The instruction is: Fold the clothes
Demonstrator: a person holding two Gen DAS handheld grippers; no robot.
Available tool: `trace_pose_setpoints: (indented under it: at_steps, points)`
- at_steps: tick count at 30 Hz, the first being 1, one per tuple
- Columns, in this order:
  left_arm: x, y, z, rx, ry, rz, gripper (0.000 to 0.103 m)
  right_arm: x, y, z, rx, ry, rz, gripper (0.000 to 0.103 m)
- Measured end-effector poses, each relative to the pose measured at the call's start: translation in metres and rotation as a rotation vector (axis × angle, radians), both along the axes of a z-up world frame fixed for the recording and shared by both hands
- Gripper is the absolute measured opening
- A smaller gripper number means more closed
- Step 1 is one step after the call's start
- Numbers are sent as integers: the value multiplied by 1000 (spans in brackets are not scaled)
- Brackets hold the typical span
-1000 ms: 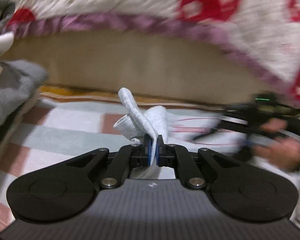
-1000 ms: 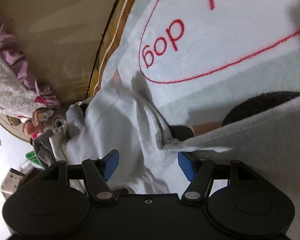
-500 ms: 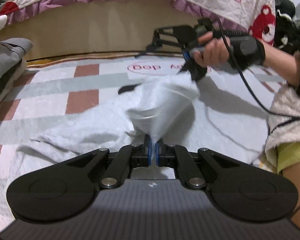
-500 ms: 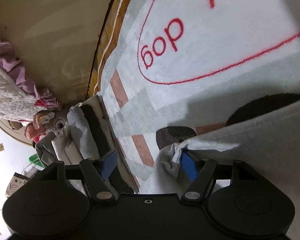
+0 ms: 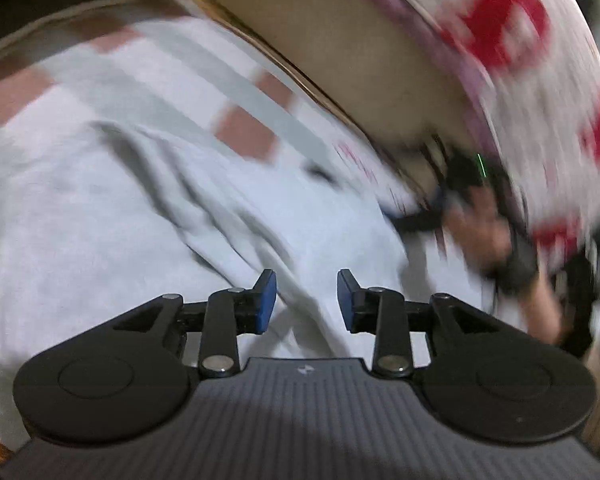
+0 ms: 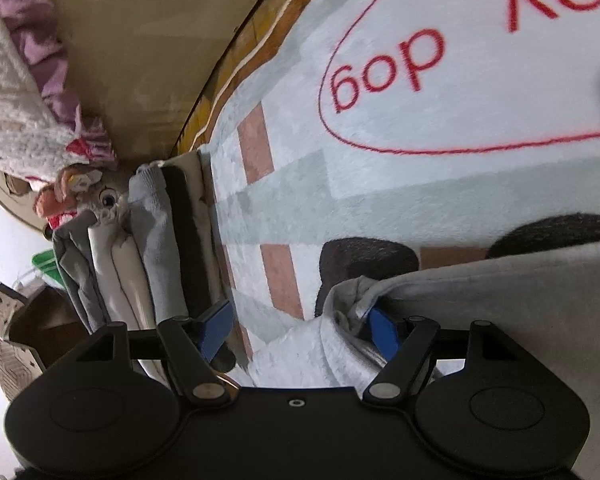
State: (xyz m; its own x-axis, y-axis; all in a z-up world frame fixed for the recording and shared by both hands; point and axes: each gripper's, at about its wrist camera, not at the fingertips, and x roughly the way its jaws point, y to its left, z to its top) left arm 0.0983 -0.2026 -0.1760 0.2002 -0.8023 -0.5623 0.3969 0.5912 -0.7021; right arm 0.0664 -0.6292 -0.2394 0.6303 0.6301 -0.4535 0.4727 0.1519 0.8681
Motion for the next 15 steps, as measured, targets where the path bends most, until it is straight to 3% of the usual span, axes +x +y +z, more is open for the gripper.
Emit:
trace_pose_setpoints:
  at_steps: [3,6,7,9,10,11,12,13,14,15]
  points:
    - [24,5,-12,-57,68,129,45,7,7,-1,-49,-15,25,78]
    - [42,-16,-20,-5,58,129,45,12,15,6,-127,-55,70,80]
    - [45,-25,-21,9,55,117,44,12,17,8,-148,-62,76,80]
    - [49,-45,-18,50,15,79,31,10,17,9,-159,-63,63,78]
    - [48,-56,-13,100,-39,54,7,9,19,12,-206,-63,79,73]
    - [48,-66,-8,150,-92,29,0,9,21,16,-253,-63,94,63]
    - [47,-74,-2,199,-164,5,0,9,24,19,-301,-63,110,56]
    - [48,-78,4,234,-233,-9,0,9,26,23,-348,-64,126,35]
    - [50,-81,10,258,-286,-14,0,8,28,26,-395,-64,141,23]
    - [54,-80,14,273,-319,-4,0,8,30,29,-442,-64,157,16]
